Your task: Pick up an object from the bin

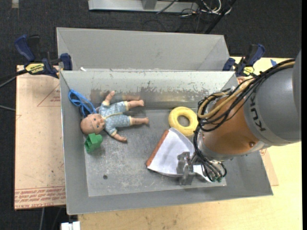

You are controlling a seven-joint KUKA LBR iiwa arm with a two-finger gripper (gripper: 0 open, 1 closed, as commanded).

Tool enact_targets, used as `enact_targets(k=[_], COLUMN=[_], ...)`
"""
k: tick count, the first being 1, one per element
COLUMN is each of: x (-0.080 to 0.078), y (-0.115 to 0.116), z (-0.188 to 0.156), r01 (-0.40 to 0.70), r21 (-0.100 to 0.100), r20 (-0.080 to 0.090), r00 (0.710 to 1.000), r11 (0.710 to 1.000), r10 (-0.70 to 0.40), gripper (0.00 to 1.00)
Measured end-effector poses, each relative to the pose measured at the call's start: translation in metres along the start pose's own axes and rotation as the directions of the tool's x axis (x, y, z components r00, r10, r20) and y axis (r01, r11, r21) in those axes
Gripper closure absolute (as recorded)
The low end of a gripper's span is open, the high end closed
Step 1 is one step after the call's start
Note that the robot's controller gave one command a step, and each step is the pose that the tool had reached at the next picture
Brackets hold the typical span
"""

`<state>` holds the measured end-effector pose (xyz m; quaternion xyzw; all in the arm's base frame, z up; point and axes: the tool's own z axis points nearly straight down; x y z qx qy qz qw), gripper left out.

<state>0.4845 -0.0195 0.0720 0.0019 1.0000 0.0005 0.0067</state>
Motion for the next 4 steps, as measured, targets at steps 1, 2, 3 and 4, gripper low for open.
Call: enact_targets(k=[1, 2, 3, 4], x=[0.0, 0.001, 0.0, 0.001], y=[0.0, 0.0, 0.0, 0.0], z=[0.0, -0.003, -0.011, -0.019], r01=[0.0, 0.0, 0.001, 0.001], r21=[0.0, 0.0, 0.0, -0.001], r20=[0.0, -0.002, -0.001, -0.005], r00=[1.0, 1.0, 1.0, 1.0], r11=[1.0, 1.0, 1.0, 1.0], r10=[0.0, 0.0, -0.001, -0.001], gripper=[1.0, 1.0, 1.0, 1.0])
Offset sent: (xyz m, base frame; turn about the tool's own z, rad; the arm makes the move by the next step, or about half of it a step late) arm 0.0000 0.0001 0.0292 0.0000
